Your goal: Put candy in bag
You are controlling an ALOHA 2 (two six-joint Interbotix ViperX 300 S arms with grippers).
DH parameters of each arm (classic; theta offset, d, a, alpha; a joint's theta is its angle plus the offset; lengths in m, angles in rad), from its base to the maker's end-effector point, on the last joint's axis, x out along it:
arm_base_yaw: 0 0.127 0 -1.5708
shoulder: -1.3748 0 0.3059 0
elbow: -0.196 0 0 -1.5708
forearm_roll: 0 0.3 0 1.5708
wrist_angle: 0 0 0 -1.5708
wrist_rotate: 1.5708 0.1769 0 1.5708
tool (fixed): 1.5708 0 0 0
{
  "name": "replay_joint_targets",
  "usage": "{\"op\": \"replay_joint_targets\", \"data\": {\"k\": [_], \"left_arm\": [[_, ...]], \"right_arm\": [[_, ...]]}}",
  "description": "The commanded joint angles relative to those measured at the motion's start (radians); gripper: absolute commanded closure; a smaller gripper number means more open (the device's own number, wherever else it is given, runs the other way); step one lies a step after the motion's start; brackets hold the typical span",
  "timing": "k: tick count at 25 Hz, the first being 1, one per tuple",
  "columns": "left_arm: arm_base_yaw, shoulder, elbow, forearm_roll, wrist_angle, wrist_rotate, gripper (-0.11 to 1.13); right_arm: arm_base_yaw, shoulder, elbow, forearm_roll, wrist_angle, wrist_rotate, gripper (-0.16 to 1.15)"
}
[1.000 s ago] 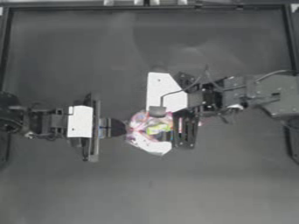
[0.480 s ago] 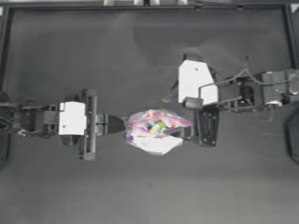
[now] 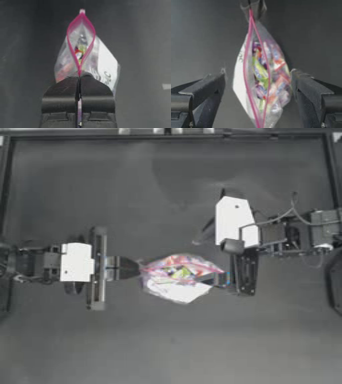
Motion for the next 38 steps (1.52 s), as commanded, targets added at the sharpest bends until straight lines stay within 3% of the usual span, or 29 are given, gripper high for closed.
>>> {"op": "replay_joint_targets", "data": {"k": [1,12,15,17,25,27,34,38], "left_arm": [[0.0,-0.064,0.003,-0.002,-0.002,0.002,0.97],[0.0,-0.084,0.041,-0.003,-0.002,0.002,0.97],[0.002,-0.077,0.041,-0.003,-0.009,0.0,0.91],[0.002,-0.074,0.038,-0.003,-0.009,0.0,0.8],[0.002,-0.067,0.029,-0.005,-0.012,-0.005,0.05],[0.006,-0.066,0.028,-0.014,-0.012,-0.005,-0.04],[0.012,-0.078,0.006,-0.037,0.008,-0.003,0.01],[0.026,-0.107,-0.018,-0.04,0.1,-0.003,0.01]], "right_arm": [[-0.002,-0.023,-0.009,0.003,-0.006,0.002,-0.03],[-0.002,-0.023,-0.009,0.006,-0.005,0.002,-0.03],[-0.002,-0.023,-0.009,0.006,-0.006,0.002,-0.03],[-0.002,-0.023,-0.009,0.006,-0.008,0.003,-0.03],[-0.002,-0.023,-0.009,0.006,-0.008,0.002,-0.03],[-0.002,-0.023,-0.008,0.005,-0.008,0.002,-0.03],[0.0,-0.026,0.006,-0.002,-0.015,0.0,-0.03],[0.0,-0.063,0.038,-0.008,-0.052,0.002,-0.03]]}}
